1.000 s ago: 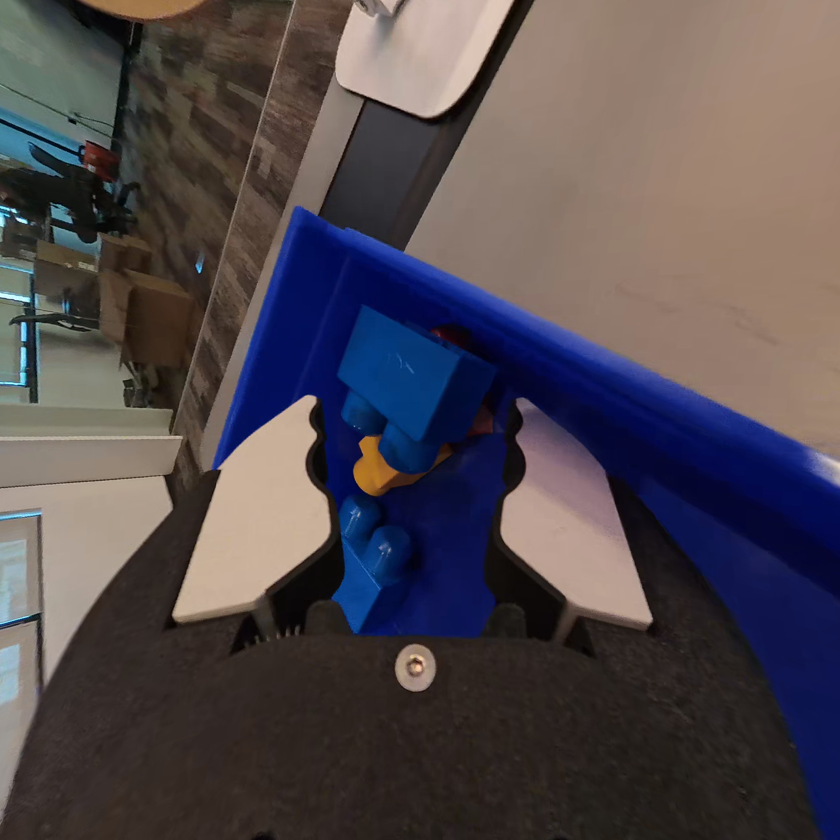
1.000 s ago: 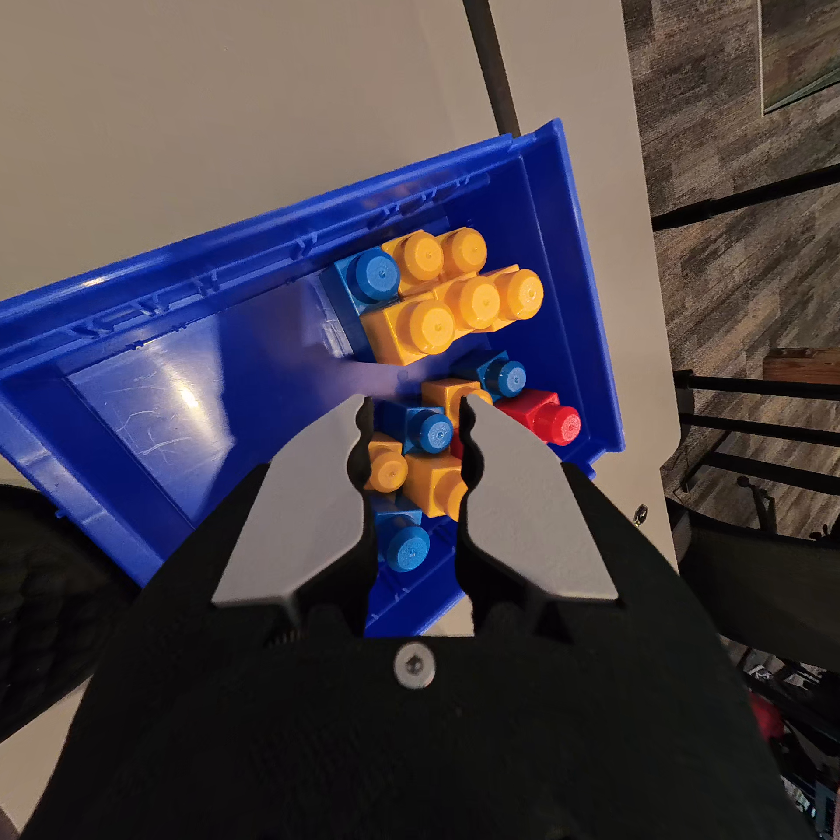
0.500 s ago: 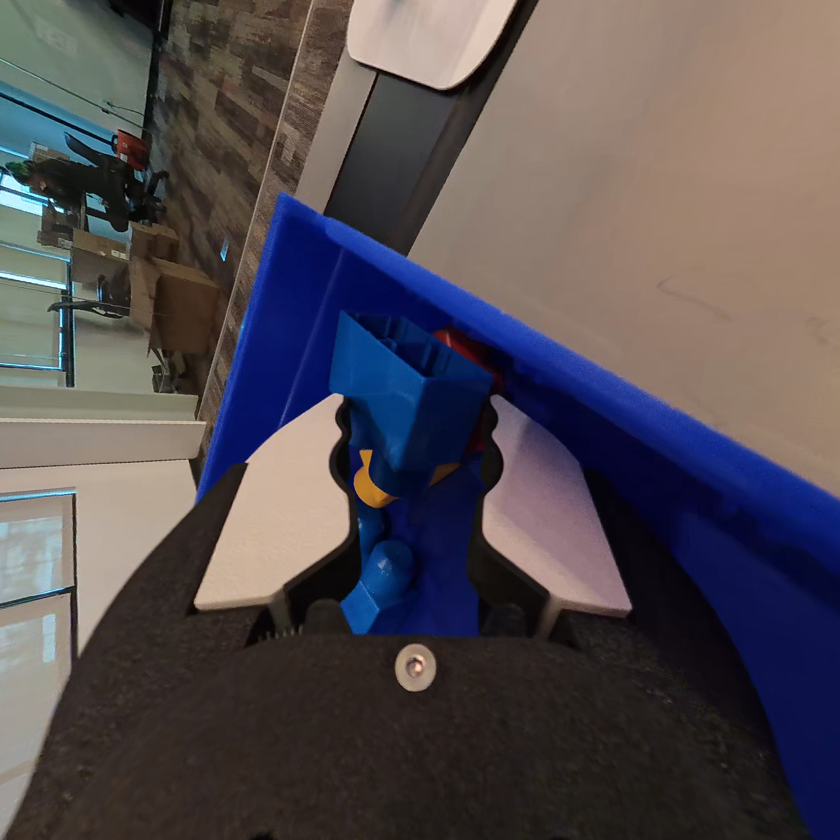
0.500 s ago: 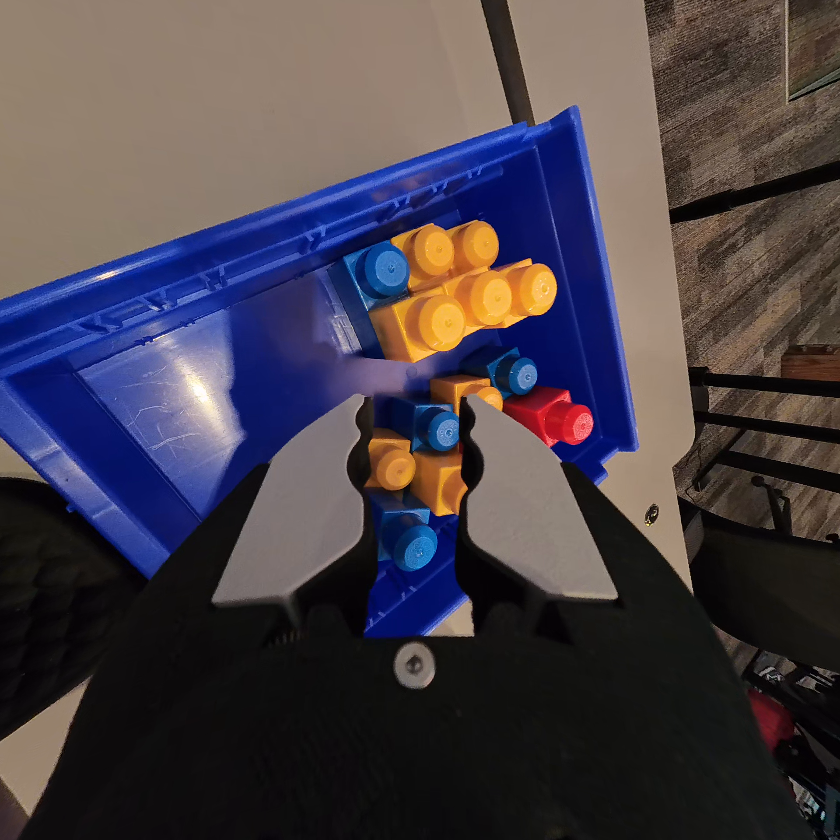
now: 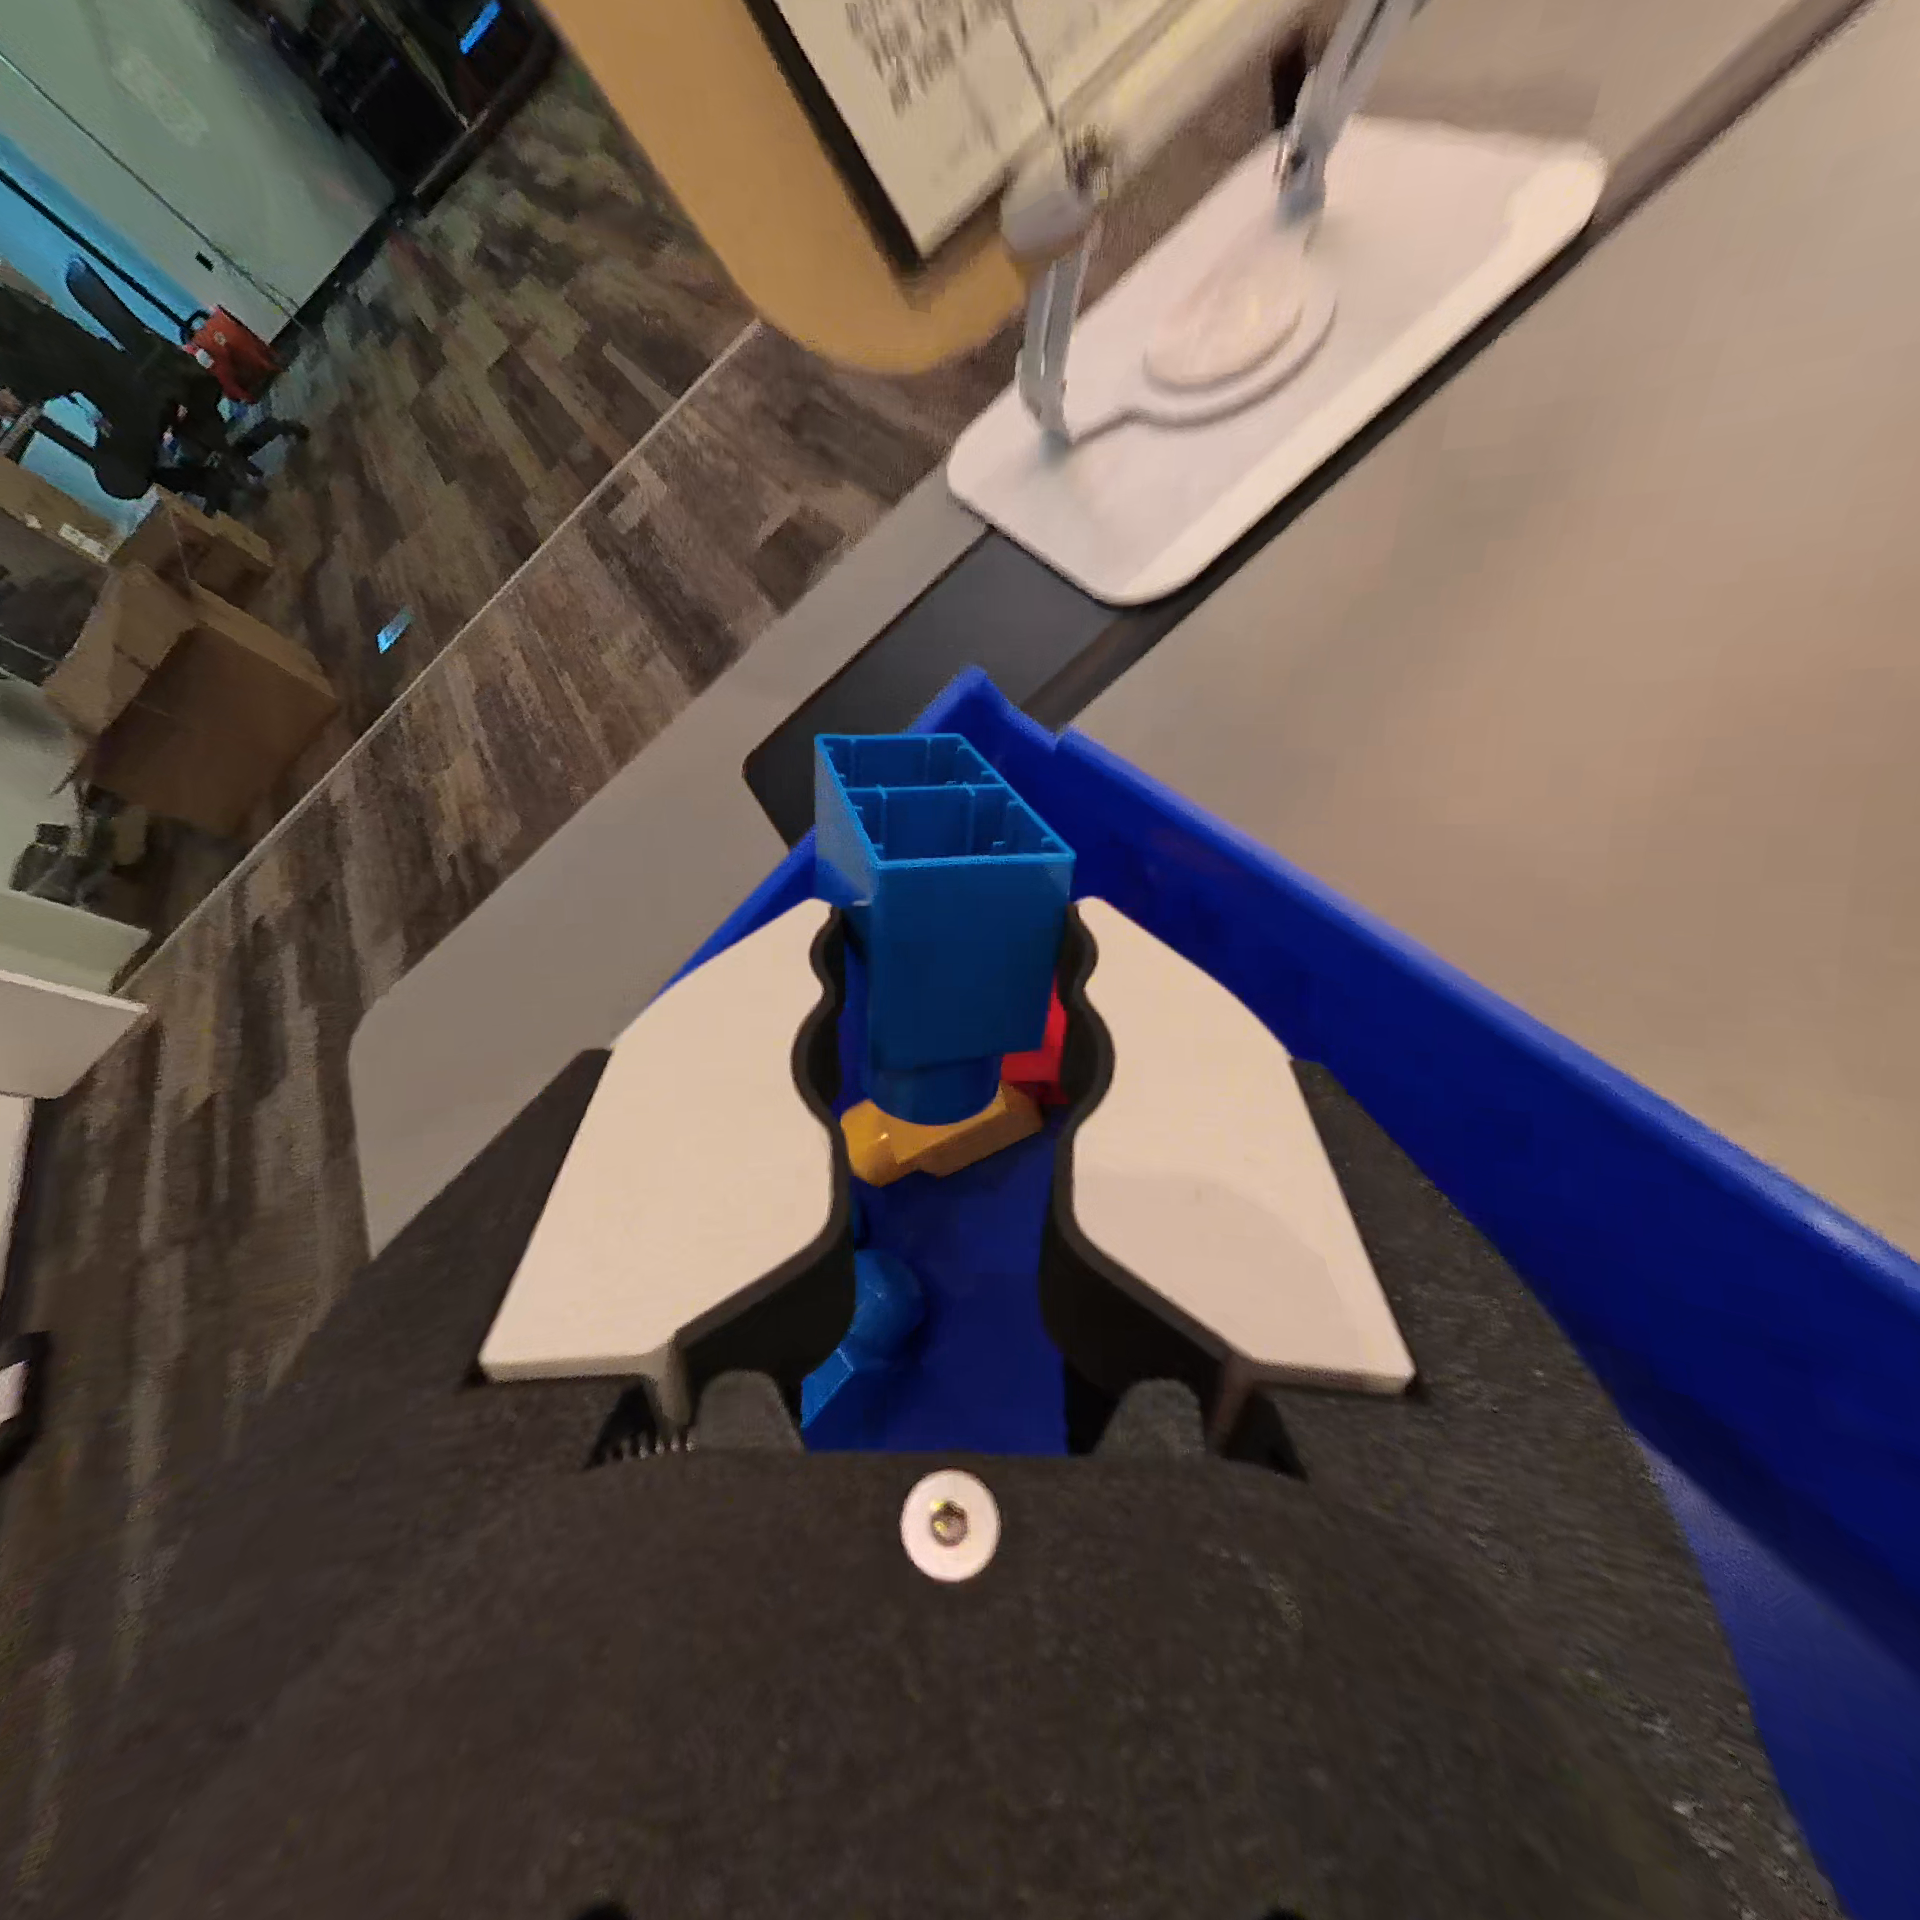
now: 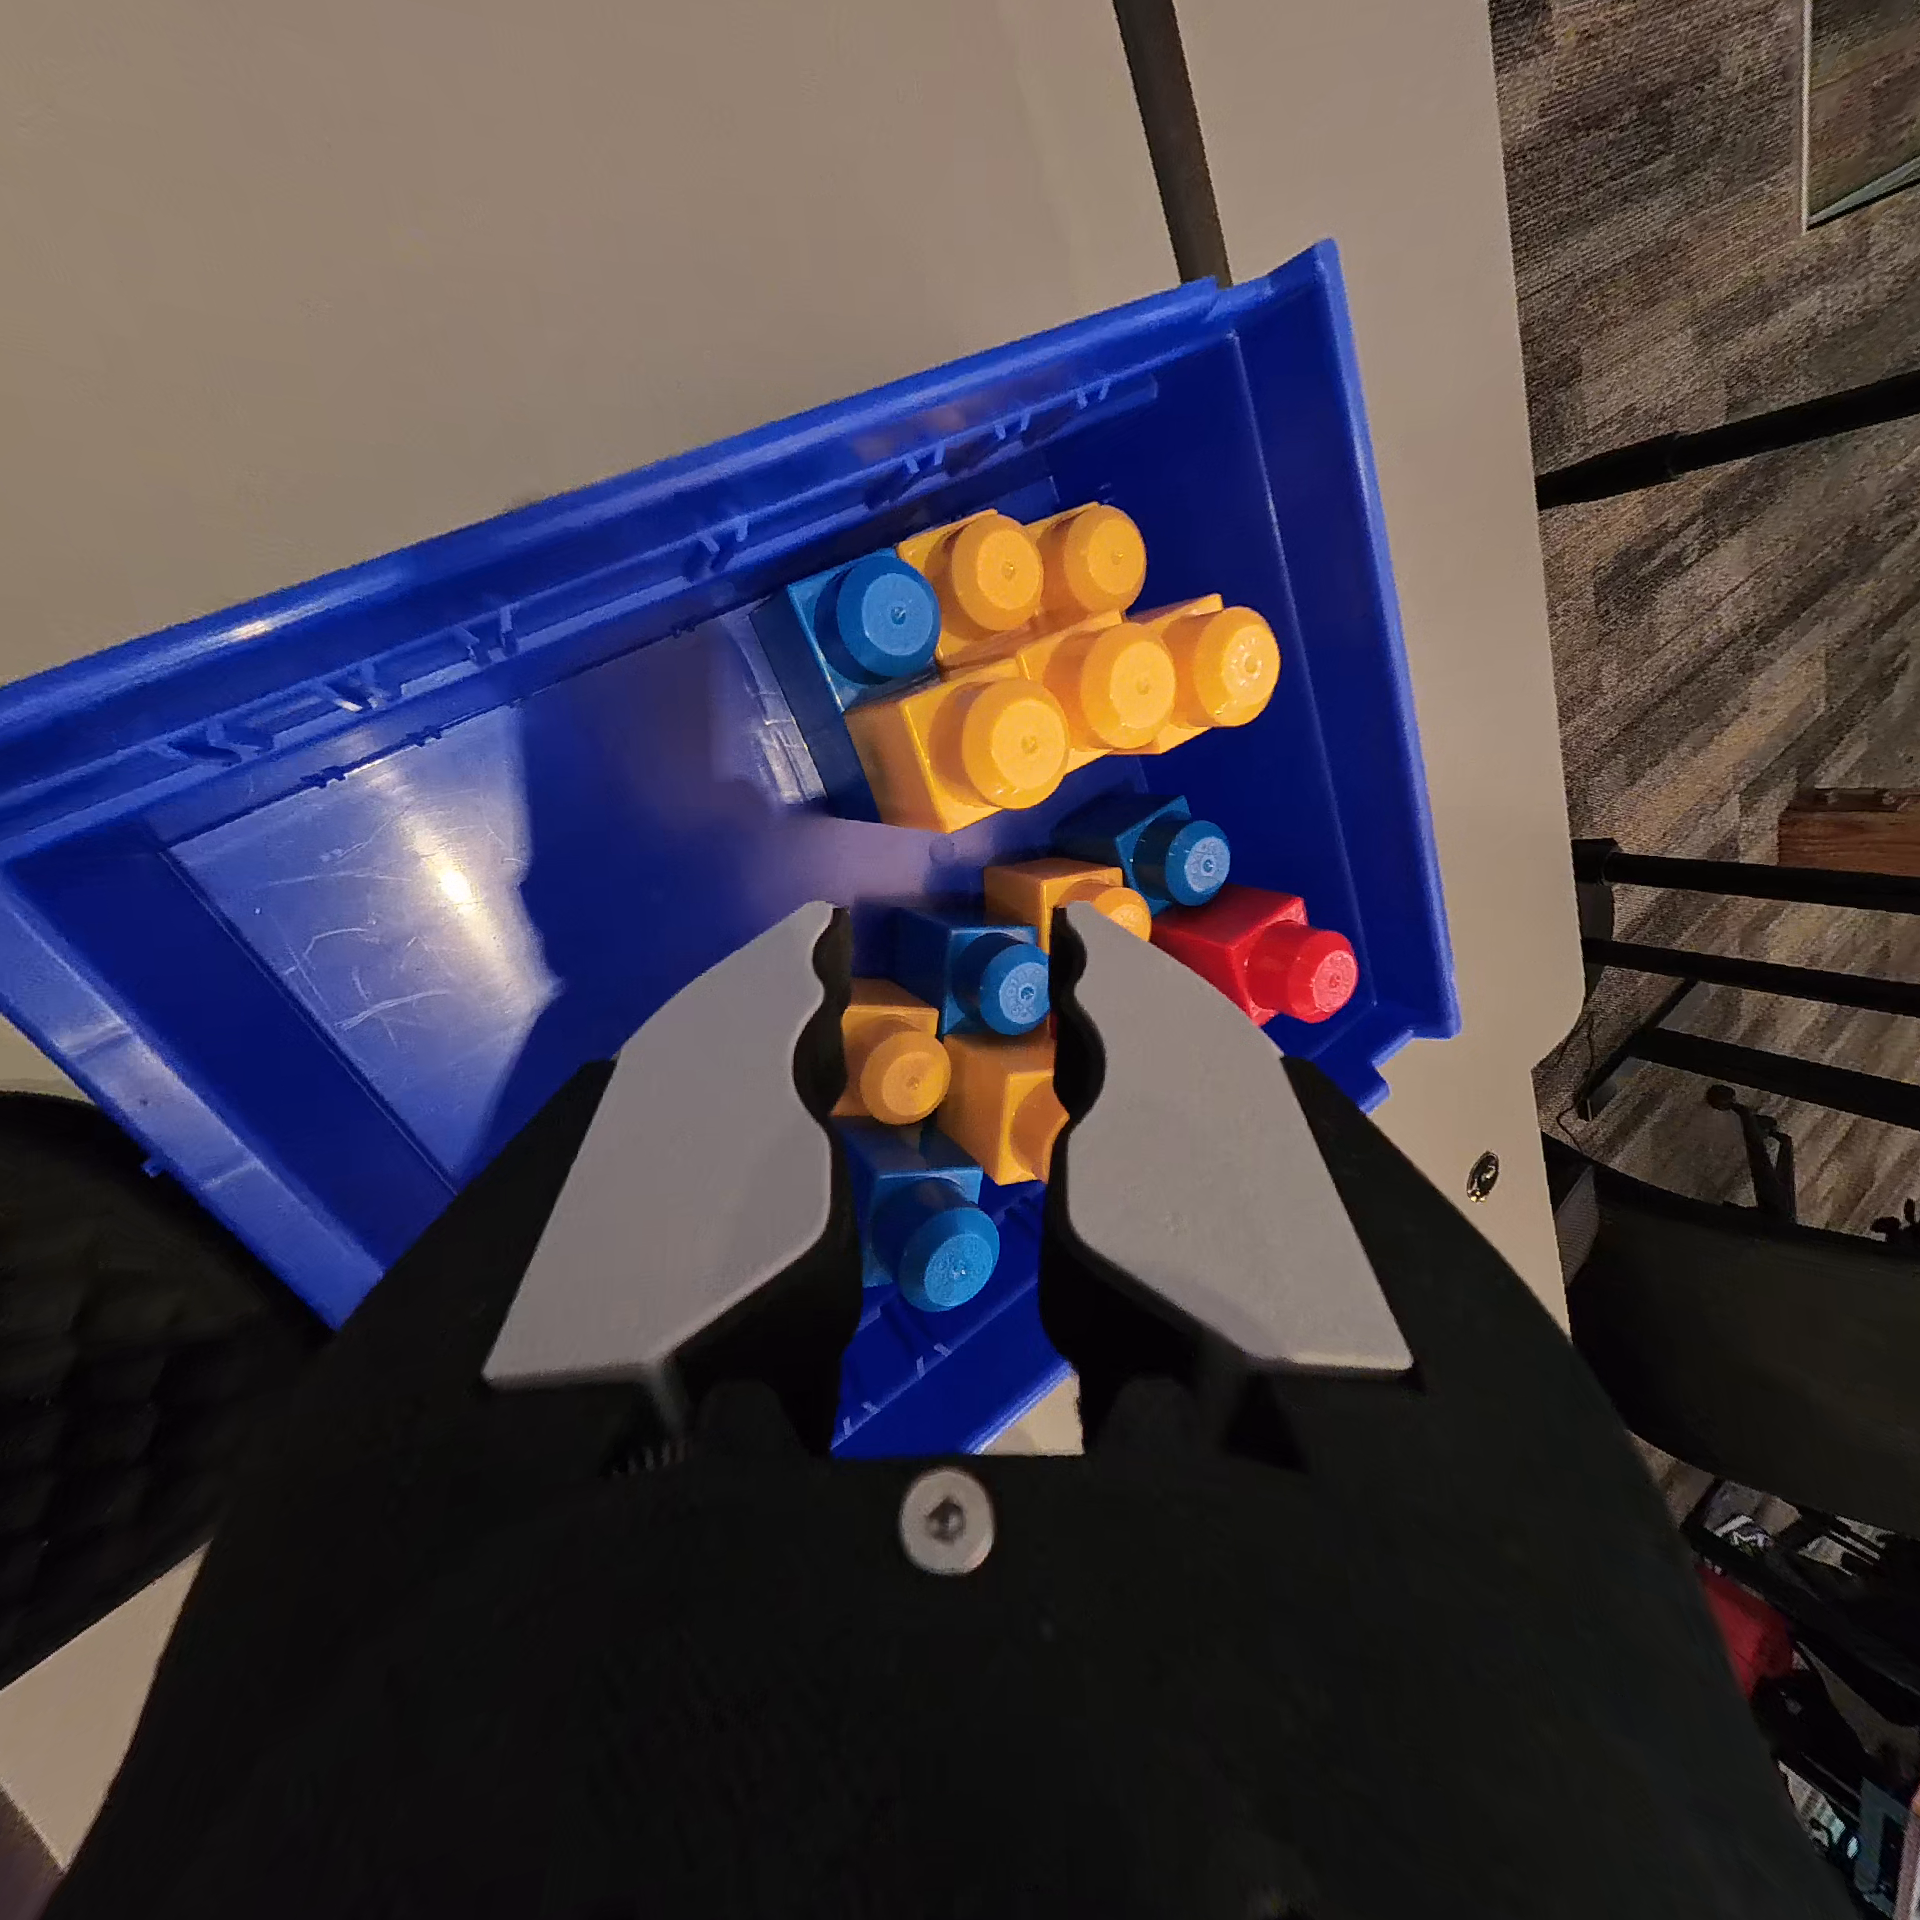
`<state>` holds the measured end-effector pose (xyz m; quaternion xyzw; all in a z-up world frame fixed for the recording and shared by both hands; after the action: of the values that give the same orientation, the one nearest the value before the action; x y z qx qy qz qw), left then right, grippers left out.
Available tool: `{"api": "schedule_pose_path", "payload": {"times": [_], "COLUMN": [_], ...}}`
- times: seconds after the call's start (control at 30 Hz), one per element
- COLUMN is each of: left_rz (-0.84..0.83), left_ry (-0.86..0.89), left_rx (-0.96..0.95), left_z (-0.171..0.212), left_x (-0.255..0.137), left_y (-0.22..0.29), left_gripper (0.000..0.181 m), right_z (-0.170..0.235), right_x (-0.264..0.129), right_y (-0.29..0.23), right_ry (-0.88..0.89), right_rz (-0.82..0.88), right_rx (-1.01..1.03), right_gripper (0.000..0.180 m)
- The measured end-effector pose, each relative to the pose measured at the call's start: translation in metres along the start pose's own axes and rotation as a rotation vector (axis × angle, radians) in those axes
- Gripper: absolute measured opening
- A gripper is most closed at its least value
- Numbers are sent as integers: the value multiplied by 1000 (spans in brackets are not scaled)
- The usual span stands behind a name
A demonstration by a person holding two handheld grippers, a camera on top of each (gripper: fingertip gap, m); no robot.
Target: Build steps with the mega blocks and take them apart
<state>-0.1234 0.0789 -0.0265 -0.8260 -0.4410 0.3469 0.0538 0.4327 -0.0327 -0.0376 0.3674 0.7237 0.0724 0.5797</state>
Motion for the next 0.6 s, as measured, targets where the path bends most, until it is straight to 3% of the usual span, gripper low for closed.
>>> {"api": "schedule_pose_path", "payload": {"times": [0.13,0.23,0.3,0.37,0.47,0.53,0.6], "left_rz": [95,333,580,798,983,1075,1156], "left_ry": [244,505,679,800,858,871,874], "left_rx": [-110,-206,-286,-350,-399,-401,-423], "left_z": [-58,-122,-161,-188,-207,-212,-216], "left_x": [-44,-84,-109,-127,-133,-136,-139], "left_y": [9,50,90,126,167,188,205], "left_gripper": [39,38,38,38,38,38,38], "right_z": [-16,-53,-95,-147,-217,-242,-257], "right_x": [-10,-31,-52,-78,-126,-140,-134], "right_y": [6,14,10,-12,-62,-83,-95], "right_ry": [64,220,410,677,1114,1257,1286], "right_rz": [50,127,123,-6,-402,-654,-794], "right_rx": [4,22,67,123,243,369,469], "right_gripper": [38,37,38,39,54,58,58]}}
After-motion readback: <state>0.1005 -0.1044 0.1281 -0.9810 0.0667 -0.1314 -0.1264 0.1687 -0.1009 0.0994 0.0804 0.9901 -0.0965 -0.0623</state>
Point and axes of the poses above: each gripper's, where its closed fingertips meet, x out along the fingers, z out of its underside, y = z × x across the jaws, the point moved 1 cm from there along -x, back along the fingers, and after that the axes turned 5 degrees about z, right-handed, at the moved point
